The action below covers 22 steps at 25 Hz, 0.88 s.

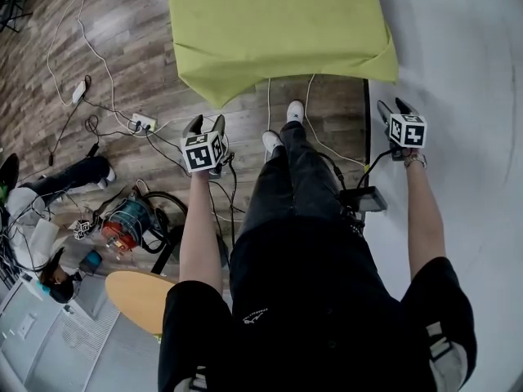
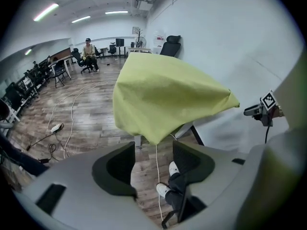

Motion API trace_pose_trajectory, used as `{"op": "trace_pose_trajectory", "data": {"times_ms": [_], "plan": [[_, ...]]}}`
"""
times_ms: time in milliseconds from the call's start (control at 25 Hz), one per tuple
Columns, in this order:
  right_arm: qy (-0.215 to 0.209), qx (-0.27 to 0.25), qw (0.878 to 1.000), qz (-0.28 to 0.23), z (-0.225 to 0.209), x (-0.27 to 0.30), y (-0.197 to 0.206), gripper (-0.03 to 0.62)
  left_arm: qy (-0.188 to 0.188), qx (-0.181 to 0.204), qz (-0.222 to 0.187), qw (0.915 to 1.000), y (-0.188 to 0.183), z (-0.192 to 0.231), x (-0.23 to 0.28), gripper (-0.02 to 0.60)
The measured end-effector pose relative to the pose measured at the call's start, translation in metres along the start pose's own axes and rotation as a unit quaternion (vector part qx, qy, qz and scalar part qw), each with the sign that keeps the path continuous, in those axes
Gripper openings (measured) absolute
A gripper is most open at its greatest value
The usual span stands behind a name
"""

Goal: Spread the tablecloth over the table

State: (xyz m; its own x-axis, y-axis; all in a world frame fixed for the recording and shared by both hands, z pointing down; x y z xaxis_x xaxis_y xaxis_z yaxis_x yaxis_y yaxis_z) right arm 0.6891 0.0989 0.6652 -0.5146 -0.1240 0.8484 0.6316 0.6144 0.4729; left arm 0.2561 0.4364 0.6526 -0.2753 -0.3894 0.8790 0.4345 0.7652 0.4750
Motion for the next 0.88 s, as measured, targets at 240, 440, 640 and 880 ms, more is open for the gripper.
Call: {"op": "trace_pose_trajectory", "data": {"times_ms": [240,440,640,880], "plan": [[-0.05,-0.006,0.996,-0.075,0.035,-0.014,-0.027,0.214,0.014,-0.023,-0.071,0.9971,-0.02,-0.016,-0.027,0.025],[-0.072,-0.028,0.988,-0.132,0.055,-0.038,-0.059,0.033,0.047,-0.042,-0.127,0.9899,-0.045,-0.031,-0.053,0.006],[-0.096,-0.057,0.978,-0.179,0.074,-0.067,-0.089,0.006,0.069,-0.038,-0.182,0.9801,-0.075,-0.049,-0.085,0.006],[-0.114,-0.085,0.963,-0.227,0.102,-0.107,-0.112,0.006,0.093,-0.032,-0.237,0.9666,-0.097,-0.064,-0.125,0.006]]}}
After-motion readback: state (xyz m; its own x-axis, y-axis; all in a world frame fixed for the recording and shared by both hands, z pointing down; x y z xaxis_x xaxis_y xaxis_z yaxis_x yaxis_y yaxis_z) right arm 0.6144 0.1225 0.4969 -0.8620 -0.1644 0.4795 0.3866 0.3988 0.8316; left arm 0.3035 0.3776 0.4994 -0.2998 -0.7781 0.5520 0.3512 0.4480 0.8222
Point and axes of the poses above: the fingertips, and each gripper's own axes: x forward along the fingers, z to its left, y out of its underside, the point moved 5 cm from there along -x, backward along the fingers, and after that the axes turned 10 degrees about -y, right-handed, at the moved point
